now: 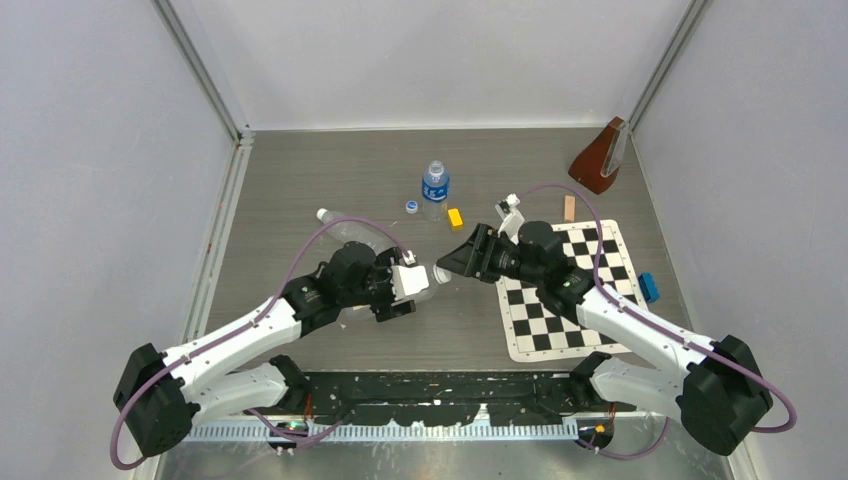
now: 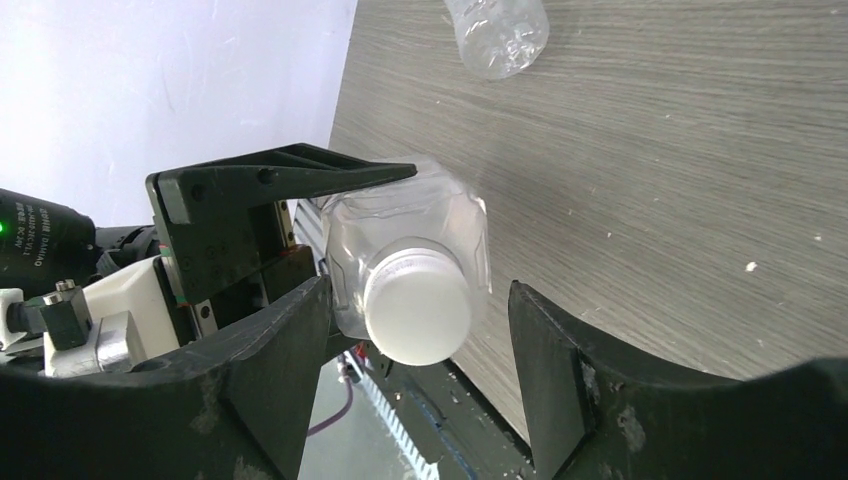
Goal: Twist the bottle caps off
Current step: Unscrew the bottle cap from the plastic bottle.
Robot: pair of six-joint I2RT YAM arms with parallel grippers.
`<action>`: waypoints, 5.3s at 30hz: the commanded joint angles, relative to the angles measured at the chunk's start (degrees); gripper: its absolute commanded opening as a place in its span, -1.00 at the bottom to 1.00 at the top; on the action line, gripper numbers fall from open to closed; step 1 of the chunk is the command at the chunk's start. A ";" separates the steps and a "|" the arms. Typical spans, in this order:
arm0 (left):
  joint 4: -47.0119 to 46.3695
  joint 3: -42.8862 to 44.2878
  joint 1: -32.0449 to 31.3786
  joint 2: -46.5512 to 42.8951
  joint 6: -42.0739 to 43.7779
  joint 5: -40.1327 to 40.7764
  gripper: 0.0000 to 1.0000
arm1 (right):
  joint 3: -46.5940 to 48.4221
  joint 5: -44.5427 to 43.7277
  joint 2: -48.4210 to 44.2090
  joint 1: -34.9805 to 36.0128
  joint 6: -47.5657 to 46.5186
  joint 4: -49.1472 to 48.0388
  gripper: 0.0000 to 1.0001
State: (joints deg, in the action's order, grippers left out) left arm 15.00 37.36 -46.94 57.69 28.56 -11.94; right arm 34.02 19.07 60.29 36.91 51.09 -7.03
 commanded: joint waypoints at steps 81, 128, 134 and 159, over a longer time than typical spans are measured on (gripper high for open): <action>-2.62 3.16 -0.52 0.07 0.52 5.08 -1.00 | 2.66 3.72 7.93 0.10 5.80 -13.13 0.21; 9.05 9.36 -0.51 1.26 2.76 -30.04 -1.00 | -11.57 21.51 -7.36 0.18 -40.47 -29.68 -0.65; 10.72 10.40 -0.44 2.13 3.17 -32.64 -1.00 | -13.24 25.21 -8.48 0.16 -44.71 -32.03 -0.75; 5.61 7.08 -0.50 1.64 2.38 -18.52 -1.00 | -8.21 11.12 -2.82 0.18 -25.66 -28.96 0.35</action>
State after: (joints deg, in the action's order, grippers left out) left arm 25.36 44.60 -46.41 60.66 30.06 -30.46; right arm 23.16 36.95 56.66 37.41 20.73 -33.76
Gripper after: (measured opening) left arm 0.759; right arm 0.666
